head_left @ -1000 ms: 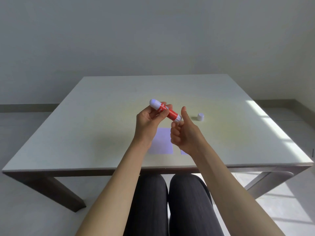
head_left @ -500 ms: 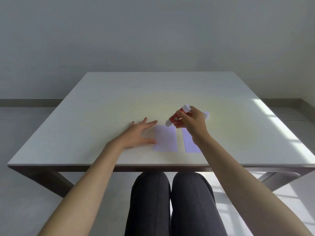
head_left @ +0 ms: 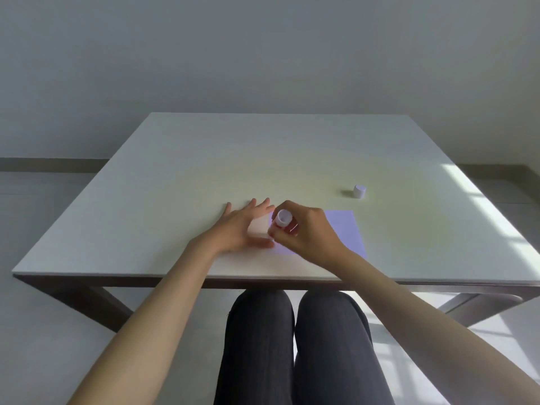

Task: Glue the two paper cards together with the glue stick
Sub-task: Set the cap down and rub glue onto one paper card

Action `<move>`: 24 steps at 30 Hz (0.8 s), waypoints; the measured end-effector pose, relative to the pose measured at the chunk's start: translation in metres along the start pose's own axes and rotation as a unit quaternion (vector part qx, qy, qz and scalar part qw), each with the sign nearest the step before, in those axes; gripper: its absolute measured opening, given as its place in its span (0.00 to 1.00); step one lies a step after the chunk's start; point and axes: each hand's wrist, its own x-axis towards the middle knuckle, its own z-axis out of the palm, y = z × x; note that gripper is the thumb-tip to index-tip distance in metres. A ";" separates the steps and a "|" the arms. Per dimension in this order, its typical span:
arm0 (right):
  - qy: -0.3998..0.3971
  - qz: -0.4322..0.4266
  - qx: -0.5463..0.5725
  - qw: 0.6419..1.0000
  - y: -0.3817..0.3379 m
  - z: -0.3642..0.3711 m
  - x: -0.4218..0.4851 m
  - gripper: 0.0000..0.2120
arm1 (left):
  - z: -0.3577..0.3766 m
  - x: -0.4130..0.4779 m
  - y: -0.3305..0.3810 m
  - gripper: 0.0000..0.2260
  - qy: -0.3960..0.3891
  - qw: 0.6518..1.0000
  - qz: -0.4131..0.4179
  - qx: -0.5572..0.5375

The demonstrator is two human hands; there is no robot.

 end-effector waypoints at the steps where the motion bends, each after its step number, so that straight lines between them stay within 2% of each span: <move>1: 0.005 0.021 0.011 1.000 0.002 -0.003 0.004 0.04 | 0.000 0.000 -0.001 0.41 0.002 1.000 -0.003 -0.003; 6: 0.097 0.133 0.054 0.985 0.022 -0.020 0.025 0.04 | 0.001 -0.002 -0.004 0.42 0.012 1.000 -0.027 -0.001; 9: 0.103 0.083 -0.001 0.991 0.018 -0.011 0.011 0.04 | 0.001 -0.001 -0.003 0.41 0.002 1.000 -0.024 0.008; 12: 0.023 0.013 -0.010 1.000 0.008 -0.001 -0.004 0.05 | 0.001 0.001 -0.001 0.40 -0.006 1.000 -0.011 0.006; 14: 0.011 0.023 -0.007 1.000 0.011 -0.006 0.003 0.05 | 0.000 0.000 -0.001 0.40 -0.006 1.000 -0.012 0.007; 18: 0.065 0.108 0.031 0.992 0.028 -0.028 0.024 0.05 | -0.001 -0.002 -0.003 0.41 0.000 1.000 -0.025 0.009; 21: 0.086 0.084 -0.027 0.992 0.025 -0.023 0.016 0.05 | -0.001 -0.002 -0.003 0.40 -0.010 0.999 -0.033 -0.001; 24: 0.037 0.028 -0.022 0.999 0.015 -0.012 -0.009 0.04 | 0.000 -0.001 -0.001 0.40 -0.011 0.999 -0.045 -0.009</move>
